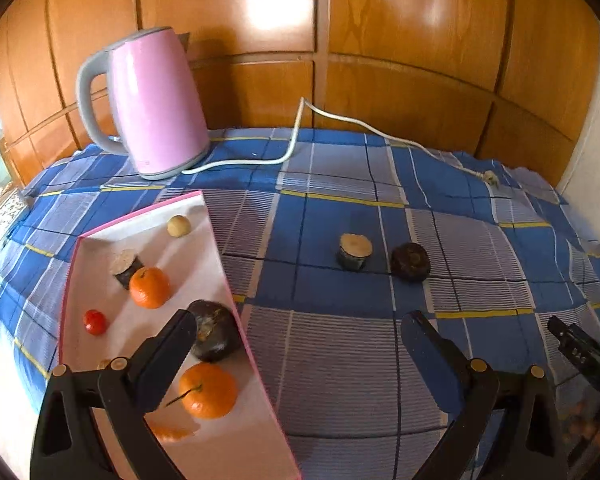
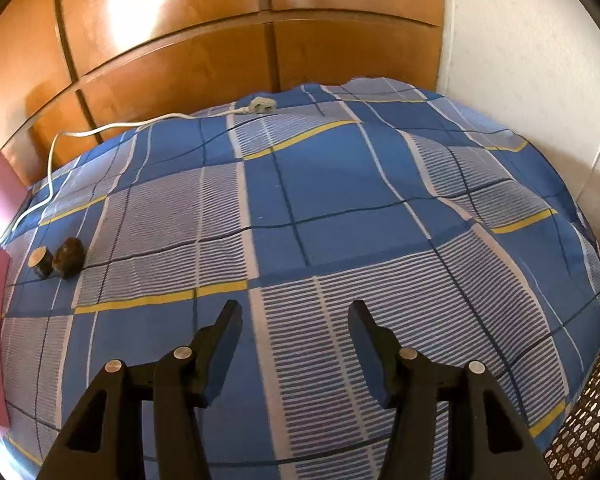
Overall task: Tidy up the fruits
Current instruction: 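Reach the left tool to the tan-topped root slice and grasp it, then carry the root slice into the tray and open the left tool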
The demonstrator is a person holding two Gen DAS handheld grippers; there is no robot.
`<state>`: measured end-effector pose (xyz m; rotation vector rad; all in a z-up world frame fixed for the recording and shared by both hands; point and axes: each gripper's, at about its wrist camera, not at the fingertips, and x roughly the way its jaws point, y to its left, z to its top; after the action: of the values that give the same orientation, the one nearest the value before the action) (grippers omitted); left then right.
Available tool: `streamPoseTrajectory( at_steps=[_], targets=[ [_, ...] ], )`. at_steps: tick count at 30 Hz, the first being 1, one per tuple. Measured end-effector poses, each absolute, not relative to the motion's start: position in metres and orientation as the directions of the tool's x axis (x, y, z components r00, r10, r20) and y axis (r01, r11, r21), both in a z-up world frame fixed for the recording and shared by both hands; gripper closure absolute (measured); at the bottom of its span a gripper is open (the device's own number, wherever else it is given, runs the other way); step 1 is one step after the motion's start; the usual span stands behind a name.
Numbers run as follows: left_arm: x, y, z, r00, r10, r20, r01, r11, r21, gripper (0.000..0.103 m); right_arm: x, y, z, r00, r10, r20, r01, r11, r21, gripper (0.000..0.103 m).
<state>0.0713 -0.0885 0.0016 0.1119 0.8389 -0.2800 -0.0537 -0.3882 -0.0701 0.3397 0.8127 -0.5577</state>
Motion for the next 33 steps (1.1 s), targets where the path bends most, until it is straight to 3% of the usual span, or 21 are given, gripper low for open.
streamPoseTrajectory(
  at_steps=[3, 10, 13, 22, 28, 33],
  targets=[
    [0.085, -0.098, -0.002, 0.623, -0.209, -0.754, 0.301, 0.954, -0.015, 0.001, -0.055, -0.397, -0.073, 0.544, -0.345, -0.765, 0.609, 0.789, 0.078, 0.047],
    [0.122, -0.120, -0.018, 0.563, -0.228, -0.794, 0.325, 0.945, -0.041, 0.022, -0.056, -0.403, -0.080, 0.536, -0.332, -0.777, 0.610, 0.788, 0.084, 0.047],
    [0.138, -0.135, -0.028, 0.545, -0.217, -0.810, 0.335, 0.942, -0.027, 0.026, -0.056, -0.405, -0.079, 0.538, -0.331, -0.775, 0.607, 0.790, 0.084, 0.047],
    [0.174, -0.161, -0.057, 0.509, -0.148, -0.848, 0.306, 0.952, 0.017, 0.028, -0.053, -0.406, -0.081, 0.539, -0.321, -0.778, 0.596, 0.799, 0.083, 0.047],
    [0.176, -0.162, -0.067, 0.476, -0.232, -0.848, 0.327, 0.942, -0.074, 0.065, -0.049, -0.397, -0.085, 0.535, -0.351, -0.769, 0.578, 0.815, 0.030, 0.039],
    [0.167, -0.164, -0.061, 0.487, -0.252, -0.836, 0.348, 0.934, -0.079, 0.068, -0.046, -0.392, -0.087, 0.539, -0.360, -0.761, 0.574, 0.819, 0.020, 0.033]
  ],
)
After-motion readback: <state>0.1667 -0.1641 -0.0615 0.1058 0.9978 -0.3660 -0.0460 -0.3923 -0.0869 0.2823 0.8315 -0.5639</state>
